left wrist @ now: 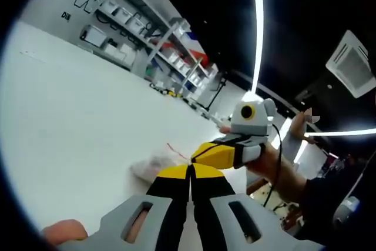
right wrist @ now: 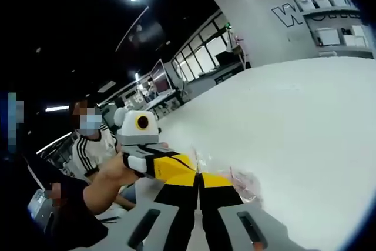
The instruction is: Open the resealable bag by pulling the two sides of the seal apart until the entire bag opening is separated and visibly accessible.
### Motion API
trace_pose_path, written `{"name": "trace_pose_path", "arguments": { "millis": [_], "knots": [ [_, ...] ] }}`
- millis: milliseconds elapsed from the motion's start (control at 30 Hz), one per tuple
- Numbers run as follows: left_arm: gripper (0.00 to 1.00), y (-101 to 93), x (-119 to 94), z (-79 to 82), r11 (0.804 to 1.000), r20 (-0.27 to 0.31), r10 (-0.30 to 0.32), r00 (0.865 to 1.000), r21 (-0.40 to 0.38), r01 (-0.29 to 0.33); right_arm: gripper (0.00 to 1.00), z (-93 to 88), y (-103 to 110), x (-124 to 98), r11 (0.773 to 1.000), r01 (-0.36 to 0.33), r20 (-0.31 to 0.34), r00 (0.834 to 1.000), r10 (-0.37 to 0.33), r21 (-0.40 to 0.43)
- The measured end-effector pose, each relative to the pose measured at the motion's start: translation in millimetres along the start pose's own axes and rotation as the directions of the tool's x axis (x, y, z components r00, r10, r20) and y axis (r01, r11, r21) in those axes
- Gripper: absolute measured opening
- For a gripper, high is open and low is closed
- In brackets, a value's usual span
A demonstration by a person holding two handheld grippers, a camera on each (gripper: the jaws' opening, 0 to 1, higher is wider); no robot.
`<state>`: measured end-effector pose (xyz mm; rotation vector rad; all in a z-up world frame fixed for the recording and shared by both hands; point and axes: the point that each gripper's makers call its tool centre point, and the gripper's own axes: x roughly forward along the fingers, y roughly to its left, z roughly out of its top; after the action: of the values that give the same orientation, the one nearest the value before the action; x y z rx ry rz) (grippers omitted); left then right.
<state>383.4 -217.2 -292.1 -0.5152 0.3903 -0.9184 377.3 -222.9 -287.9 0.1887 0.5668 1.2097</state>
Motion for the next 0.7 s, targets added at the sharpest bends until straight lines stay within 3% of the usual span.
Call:
{"name": "trace_pose_path", "arguments": {
  "millis": [700],
  "knots": [
    [0.01, -0.3, 1.1, 1.8, 1.0, 0.004, 0.001, 1.0, 0.006, -0.001, 0.04, 2.0, 5.2, -1.5, 0.994, 0.014, -0.022, 1.0, -0.016, -0.11]
  ]
}}
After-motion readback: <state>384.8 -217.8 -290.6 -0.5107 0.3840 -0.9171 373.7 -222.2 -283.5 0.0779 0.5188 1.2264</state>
